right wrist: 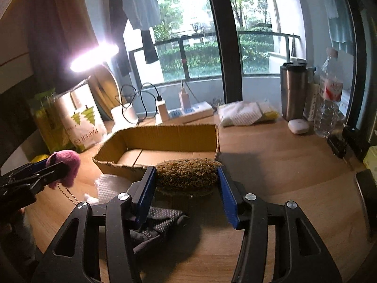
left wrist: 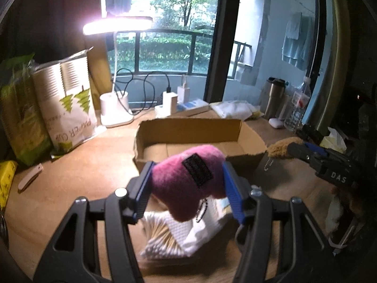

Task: Organize soft objects
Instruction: 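Carry both plushes into the cardboard box and open both tools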

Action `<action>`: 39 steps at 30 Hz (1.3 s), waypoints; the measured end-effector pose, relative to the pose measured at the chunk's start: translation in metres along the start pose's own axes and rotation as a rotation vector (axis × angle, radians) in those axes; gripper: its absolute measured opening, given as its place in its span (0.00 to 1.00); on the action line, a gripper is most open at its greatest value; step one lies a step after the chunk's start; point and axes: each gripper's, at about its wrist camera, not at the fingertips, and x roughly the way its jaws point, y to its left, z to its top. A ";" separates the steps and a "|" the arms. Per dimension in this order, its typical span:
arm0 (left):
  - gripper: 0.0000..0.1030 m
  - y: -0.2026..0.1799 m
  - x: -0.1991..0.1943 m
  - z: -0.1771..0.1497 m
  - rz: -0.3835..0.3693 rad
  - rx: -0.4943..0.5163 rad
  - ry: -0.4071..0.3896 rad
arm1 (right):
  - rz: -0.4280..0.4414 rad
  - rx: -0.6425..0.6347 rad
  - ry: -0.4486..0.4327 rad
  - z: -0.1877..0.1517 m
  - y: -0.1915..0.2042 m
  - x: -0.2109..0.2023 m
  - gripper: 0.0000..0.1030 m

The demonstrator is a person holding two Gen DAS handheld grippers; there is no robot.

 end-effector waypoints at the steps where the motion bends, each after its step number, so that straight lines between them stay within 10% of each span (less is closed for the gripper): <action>1: 0.56 -0.002 0.001 0.002 -0.001 0.003 -0.001 | 0.003 0.001 -0.006 0.002 -0.001 -0.001 0.53; 21: 0.57 -0.035 0.056 0.037 -0.008 0.030 -0.004 | 0.119 -0.001 -0.071 0.030 -0.013 0.017 0.53; 39: 0.64 -0.037 0.131 0.032 -0.063 -0.025 0.128 | 0.131 0.000 0.067 0.019 -0.023 0.080 0.53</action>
